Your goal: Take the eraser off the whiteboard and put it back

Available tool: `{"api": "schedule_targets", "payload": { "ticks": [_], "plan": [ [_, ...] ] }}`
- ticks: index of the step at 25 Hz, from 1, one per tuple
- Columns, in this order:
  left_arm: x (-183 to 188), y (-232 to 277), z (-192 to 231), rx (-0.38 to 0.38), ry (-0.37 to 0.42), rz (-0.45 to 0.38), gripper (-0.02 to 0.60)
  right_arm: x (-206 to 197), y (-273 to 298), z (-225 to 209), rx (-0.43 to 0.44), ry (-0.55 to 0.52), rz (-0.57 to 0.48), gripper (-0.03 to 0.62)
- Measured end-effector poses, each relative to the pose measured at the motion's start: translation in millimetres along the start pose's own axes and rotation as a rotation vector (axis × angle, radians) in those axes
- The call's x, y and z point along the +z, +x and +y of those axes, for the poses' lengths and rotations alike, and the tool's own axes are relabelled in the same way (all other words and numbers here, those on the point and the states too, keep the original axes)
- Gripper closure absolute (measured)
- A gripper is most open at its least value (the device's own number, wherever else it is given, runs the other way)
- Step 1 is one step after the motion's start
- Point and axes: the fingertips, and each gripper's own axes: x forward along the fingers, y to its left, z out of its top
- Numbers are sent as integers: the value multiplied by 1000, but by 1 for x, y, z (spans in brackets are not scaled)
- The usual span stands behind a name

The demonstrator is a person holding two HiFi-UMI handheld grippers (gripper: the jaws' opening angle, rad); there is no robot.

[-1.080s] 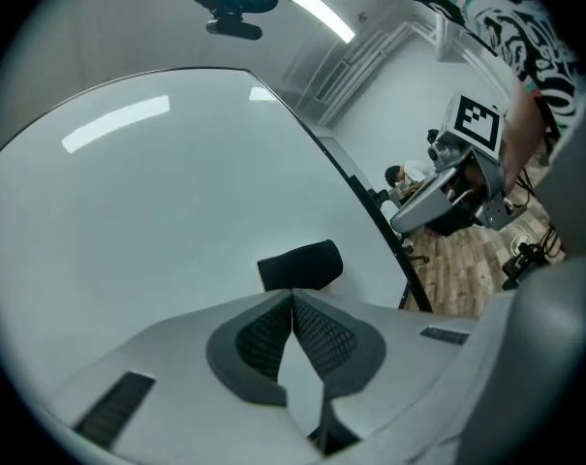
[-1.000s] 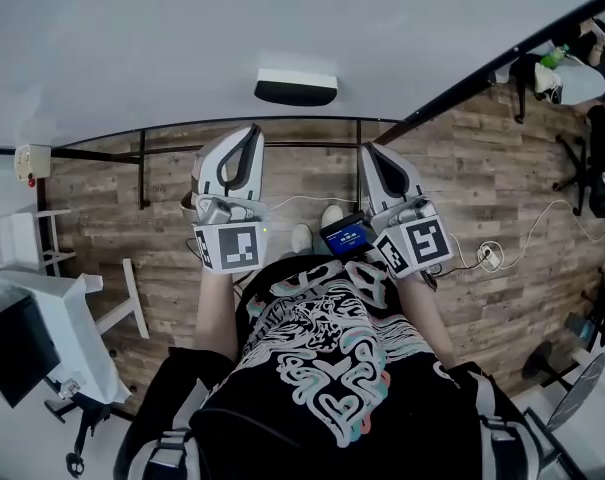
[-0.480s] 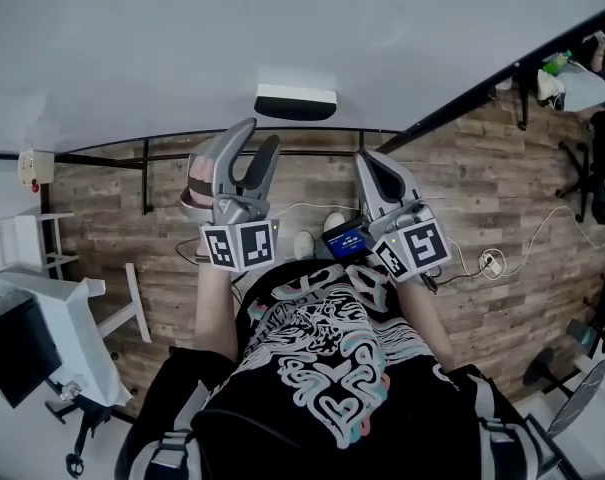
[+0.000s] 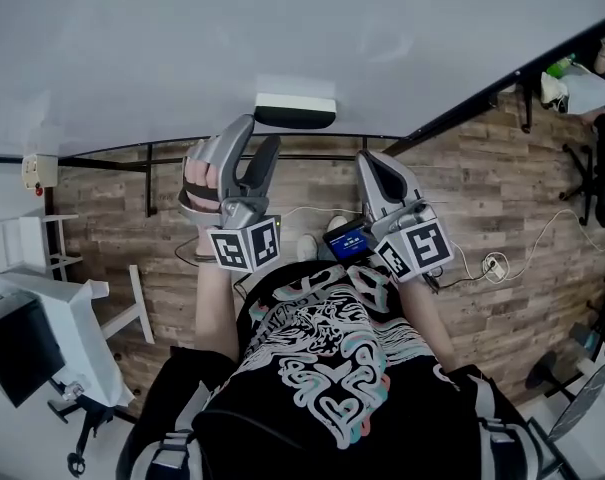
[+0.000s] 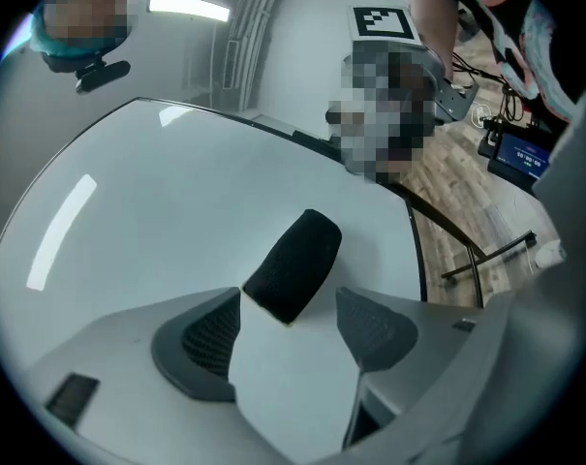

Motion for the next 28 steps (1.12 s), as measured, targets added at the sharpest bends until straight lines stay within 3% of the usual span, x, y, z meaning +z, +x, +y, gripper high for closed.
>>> {"api": "schedule_targets", "payload": {
  "ticks": [9,13,18,23,28],
  "plan": [
    [7,5,7,43,99,-32,194,9,5,4,40,-3,-37,565],
    [1,10,1,14,157,-24,181,10,5,0,29,0,-43,565],
    [-4,16,3,39,228,-2,181,12,8,-4,26,-5,-48,565],
    [-5,21,-4,14,235,-5,181,13,10,-4,30,-5,-52,565],
    [-3,19,0,29,192,-20,179,14,8,-1,31,-15,-47,565]
  ]
}}
